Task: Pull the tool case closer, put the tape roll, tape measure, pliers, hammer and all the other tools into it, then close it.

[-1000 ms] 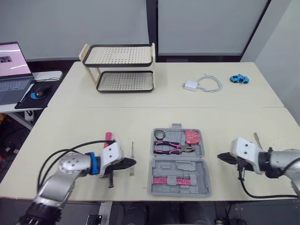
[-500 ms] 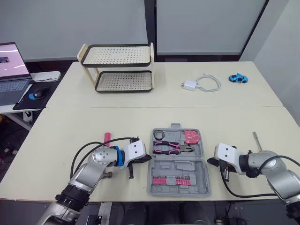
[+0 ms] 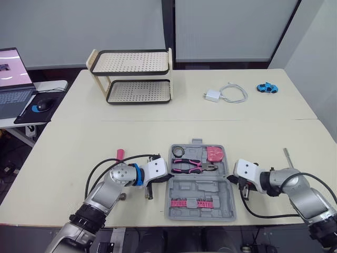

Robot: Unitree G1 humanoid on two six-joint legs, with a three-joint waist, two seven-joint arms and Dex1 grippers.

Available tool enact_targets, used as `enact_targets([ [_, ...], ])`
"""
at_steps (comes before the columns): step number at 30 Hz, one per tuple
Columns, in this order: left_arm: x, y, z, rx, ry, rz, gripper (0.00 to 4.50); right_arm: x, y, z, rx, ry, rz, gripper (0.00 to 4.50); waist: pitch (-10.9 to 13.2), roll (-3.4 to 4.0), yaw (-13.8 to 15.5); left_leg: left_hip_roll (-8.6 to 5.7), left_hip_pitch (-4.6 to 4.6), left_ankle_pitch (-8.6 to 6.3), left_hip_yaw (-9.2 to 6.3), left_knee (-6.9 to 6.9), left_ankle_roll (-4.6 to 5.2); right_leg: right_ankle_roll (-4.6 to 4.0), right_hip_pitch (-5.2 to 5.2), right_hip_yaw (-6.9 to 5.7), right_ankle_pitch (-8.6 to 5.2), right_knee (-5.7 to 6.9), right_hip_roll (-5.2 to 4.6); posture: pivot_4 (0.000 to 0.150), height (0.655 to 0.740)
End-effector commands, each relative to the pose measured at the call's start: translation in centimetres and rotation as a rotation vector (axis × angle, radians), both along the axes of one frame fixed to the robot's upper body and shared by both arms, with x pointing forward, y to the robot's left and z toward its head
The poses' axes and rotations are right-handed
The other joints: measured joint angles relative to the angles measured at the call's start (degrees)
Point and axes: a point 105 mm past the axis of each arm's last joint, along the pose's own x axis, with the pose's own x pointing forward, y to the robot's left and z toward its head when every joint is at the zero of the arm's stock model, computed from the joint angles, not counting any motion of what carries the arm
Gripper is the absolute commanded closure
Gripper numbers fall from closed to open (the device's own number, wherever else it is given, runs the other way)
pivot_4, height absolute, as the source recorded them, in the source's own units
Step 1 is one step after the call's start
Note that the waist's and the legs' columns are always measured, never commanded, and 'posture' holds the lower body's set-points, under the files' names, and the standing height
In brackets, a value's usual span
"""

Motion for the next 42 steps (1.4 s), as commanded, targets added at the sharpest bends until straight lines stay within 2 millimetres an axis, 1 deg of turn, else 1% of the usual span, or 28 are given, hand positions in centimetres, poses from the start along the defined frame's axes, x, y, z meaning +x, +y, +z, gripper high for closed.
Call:
enact_targets([
  [1, 0.2, -1.1, 0.4, -0.012, -0.035, -0.032, 4.46, 0.3, 0.8, 0.5, 0.013, -0.033, 0.033, 4.5, 0.0, 0.0, 0.0, -0.01, 0.0, 0.0, 0.01, 0.0, 0.0, 0.0, 0.0, 0.01, 0.0, 0.0, -0.01, 0.15, 0.74],
  [11, 0.4, -1.8, 0.6, -0.025, -0.044, -0.035, 4.46, 0.8, 1.1, 0.7, 0.021, -0.044, 0.034, 4.5, 0.0, 0.0, 0.1, -0.02, 0.02, 0.0, 0.0, 0.03, 0.0, 0.0, 0.03, 0.0, 0.0, 0.0, -0.01, 0.15, 0.74],
  [19, 0.9, -1.7, 1.0, -0.03, -0.066, -0.014, 4.46, 1.3, 1.6, 0.7, 0.028, -0.049, 0.038, 4.5, 0.0, 0.0, 0.0, -0.01, 0.03, 0.0, 0.0, 0.03, 0.0, 0.0, 0.03, 0.0, 0.0, 0.02, 0.0, 0.15, 0.74],
  [31, 1.6, -1.5, 1.1, -0.027, -0.086, 0.014, 4.46, 1.7, 2.4, 0.6, 0.033, -0.049, 0.055, 4.5, 0.0, 0.0, 0.0, -0.01, 0.05, 0.01, 0.0, 0.02, 0.0, 0.0, 0.03, 0.0, 0.0, 0.03, 0.02, 0.15, 0.74],
  [42, 1.2, -1.4, 0.8, -0.026, -0.067, 0.001, 4.46, 1.9, 2.3, 0.6, 0.03, -0.053, 0.052, 4.5, 0.0, 0.0, -0.1, -0.01, 0.07, 0.01, 0.0, 0.02, -0.01, 0.0, 0.03, 0.01, 0.0, 0.03, 0.02, 0.15, 0.74],
])
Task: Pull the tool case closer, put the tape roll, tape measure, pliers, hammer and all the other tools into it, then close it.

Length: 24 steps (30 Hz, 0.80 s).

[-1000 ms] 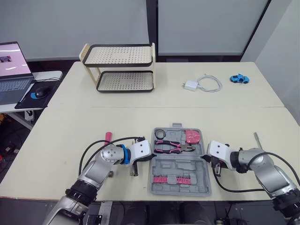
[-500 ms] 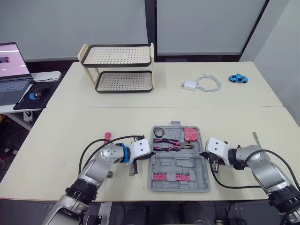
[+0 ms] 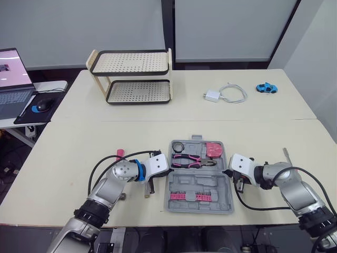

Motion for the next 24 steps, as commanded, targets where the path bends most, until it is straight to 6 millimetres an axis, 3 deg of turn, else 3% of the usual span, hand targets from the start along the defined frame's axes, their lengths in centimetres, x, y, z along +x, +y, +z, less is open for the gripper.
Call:
enact_targets([
  [1, -0.33, -1.25, 0.54, -0.026, -0.021, -0.044, 4.46, 0.08, 1.84, 0.74, 0.044, -0.027, 0.065, 4.5, 0.0, 0.0, 0.0, 0.0, 0.0, 0.0, 0.0, 0.0, 0.0, 0.0, 0.0, 0.0, 0.0, 0.0, 0.0, 0.15, 0.74],
  [24, -0.65, -1.04, 0.34, -0.023, -0.001, -0.046, 4.46, 0.44, 1.59, 0.83, 0.033, -0.034, 0.057, 4.5, 0.0, 0.0, 0.0, 0.0, 0.02, 0.0, 0.0, 0.0, 0.0, 0.0, 0.0, 0.01, 0.0, 0.0, 0.01, 0.15, 0.74],
])
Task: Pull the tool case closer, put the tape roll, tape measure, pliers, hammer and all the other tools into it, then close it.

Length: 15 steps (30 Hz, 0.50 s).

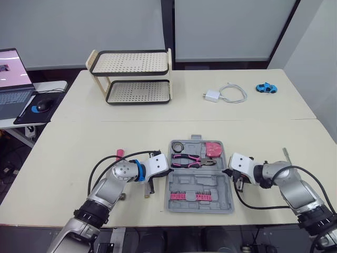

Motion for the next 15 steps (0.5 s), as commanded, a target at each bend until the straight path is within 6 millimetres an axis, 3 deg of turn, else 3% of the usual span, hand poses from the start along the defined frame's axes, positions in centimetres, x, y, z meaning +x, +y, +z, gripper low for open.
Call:
enact_targets([
  [1, -0.6, -1.1, 0.4, -0.027, -0.005, -0.042, 4.46, 0.1, 1.5, 0.8, 0.029, -0.034, 0.056, 4.5, 0.0, 0.0, 0.0, 0.0, 0.0, 0.0, 0.0, 0.0, 0.0, 0.0, 0.0, 0.0, 0.0, 0.0, 0.0, 0.15, 0.74],
  [15, -0.6, 0.1, 0.5, -0.007, 0.003, -0.012, 4.46, -0.4, 0.4, 0.8, 0.008, -0.022, 0.026, 4.5, 0.0, 0.0, 0.0, 0.0, -0.01, 0.0, -0.01, 0.0, 0.0, 0.0, -0.01, 0.0, 0.0, 0.0, -0.01, 0.15, 0.74],
])
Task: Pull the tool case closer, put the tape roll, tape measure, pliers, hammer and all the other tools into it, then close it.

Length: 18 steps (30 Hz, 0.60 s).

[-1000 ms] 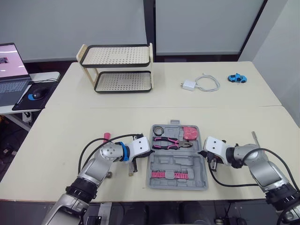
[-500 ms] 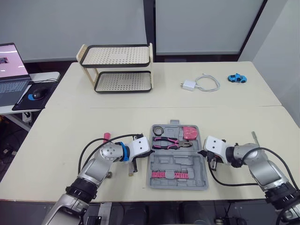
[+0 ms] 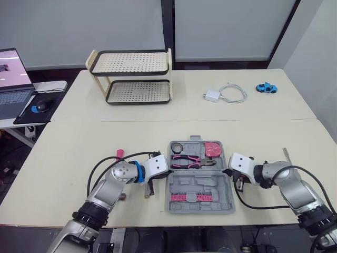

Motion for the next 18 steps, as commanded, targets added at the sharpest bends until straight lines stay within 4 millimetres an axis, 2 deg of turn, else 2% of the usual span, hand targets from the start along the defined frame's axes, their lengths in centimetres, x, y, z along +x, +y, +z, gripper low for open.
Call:
enact_targets([
  [1, 0.0, 0.1, 0.5, -0.003, -0.022, -0.015, 4.46, -0.3, 0.3, 0.8, 0.011, -0.021, 0.021, 4.5, 0.0, 0.0, 0.0, 0.0, 0.0, 0.0, 0.0, 0.0, 0.0, 0.0, 0.0, 0.0, 0.0, 0.0, 0.0, 0.15, 0.74],
  [9, 0.6, 0.6, 0.6, 0.008, -0.038, 0.003, 4.46, -0.5, 0.2, 0.9, 0.015, -0.016, 0.006, 4.5, 0.0, 0.0, 0.0, 0.0, -0.01, 0.0, -0.01, -0.01, 0.0, 0.0, -0.01, 0.0, 0.0, 0.0, 0.0, 0.15, 0.74],
  [18, -0.1, 1.8, 1.3, 0.0, -0.02, 0.016, 4.46, -0.2, -2.1, 1.9, -0.034, -0.067, -0.061, 4.5, 0.0, 0.0, 0.0, 0.01, -0.02, 0.0, 0.0, -0.01, 0.0, 0.0, -0.02, 0.0, 0.0, -0.01, -0.01, 0.15, 0.74],
])
